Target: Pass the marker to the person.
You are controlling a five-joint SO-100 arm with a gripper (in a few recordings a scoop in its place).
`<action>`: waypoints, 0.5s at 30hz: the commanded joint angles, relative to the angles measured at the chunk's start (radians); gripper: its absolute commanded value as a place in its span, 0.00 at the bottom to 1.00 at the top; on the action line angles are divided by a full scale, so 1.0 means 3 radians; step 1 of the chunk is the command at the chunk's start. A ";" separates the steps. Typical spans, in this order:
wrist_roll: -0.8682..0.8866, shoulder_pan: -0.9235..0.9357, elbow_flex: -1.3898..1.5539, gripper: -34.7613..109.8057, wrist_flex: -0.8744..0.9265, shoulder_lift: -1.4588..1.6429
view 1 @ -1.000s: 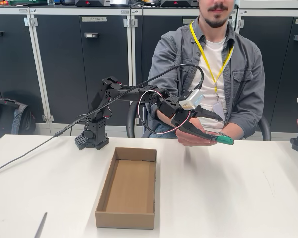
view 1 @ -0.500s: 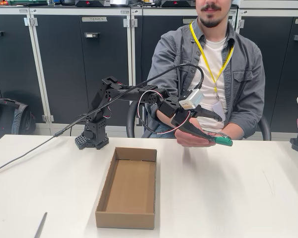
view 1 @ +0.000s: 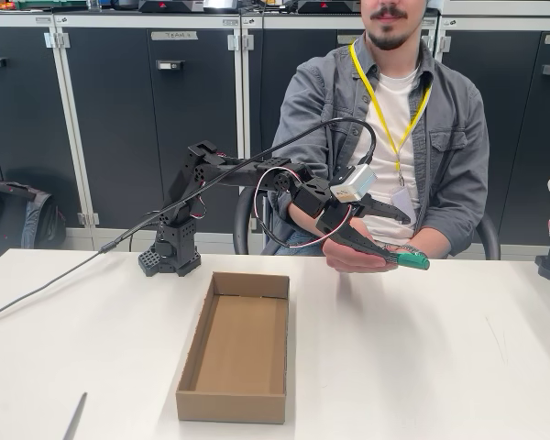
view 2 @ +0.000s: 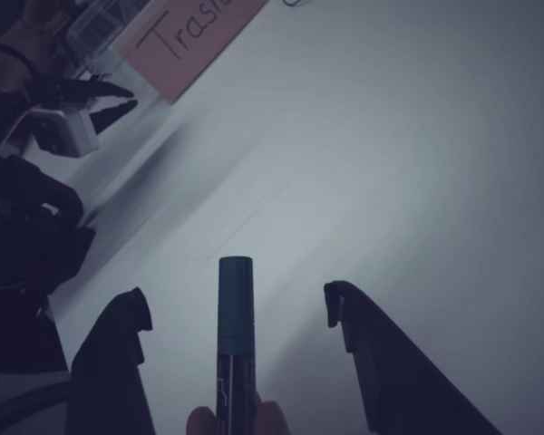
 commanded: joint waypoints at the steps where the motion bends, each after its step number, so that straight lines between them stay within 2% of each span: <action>1: 0.0015 0.0010 -0.0005 0.54 -0.0061 0.0348; 15: -0.0010 0.0041 0.0015 0.54 -0.0092 0.0353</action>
